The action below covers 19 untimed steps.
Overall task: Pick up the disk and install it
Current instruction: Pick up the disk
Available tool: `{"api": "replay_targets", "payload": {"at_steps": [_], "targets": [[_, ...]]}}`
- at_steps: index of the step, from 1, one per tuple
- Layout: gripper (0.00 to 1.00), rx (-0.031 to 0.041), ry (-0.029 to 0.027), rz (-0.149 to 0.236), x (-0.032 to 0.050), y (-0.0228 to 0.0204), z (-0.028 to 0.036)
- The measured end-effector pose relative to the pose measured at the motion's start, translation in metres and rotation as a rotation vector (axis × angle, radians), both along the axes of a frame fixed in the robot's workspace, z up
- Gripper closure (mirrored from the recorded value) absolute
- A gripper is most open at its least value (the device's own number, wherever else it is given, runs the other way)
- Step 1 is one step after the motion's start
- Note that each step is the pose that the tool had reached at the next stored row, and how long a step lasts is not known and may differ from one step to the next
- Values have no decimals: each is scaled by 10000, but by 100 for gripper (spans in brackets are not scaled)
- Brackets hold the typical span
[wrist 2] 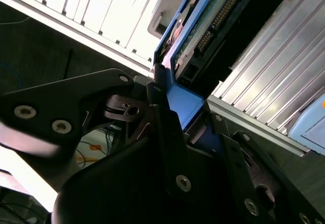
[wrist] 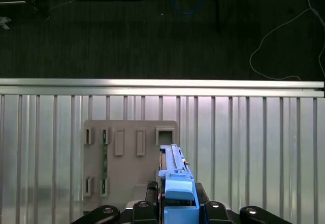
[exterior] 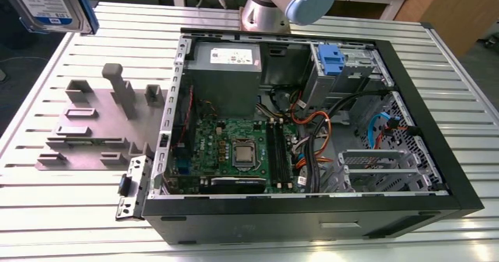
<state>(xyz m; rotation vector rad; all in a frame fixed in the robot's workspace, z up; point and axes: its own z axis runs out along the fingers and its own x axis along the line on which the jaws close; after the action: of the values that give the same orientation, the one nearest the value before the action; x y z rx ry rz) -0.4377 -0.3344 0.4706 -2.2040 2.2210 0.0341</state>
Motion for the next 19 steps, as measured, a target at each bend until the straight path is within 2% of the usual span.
{"api": "replay_targets", "payload": {"at_steps": [19], "targets": [[64, 0, 0, 0, 0, 0, 222]]}}
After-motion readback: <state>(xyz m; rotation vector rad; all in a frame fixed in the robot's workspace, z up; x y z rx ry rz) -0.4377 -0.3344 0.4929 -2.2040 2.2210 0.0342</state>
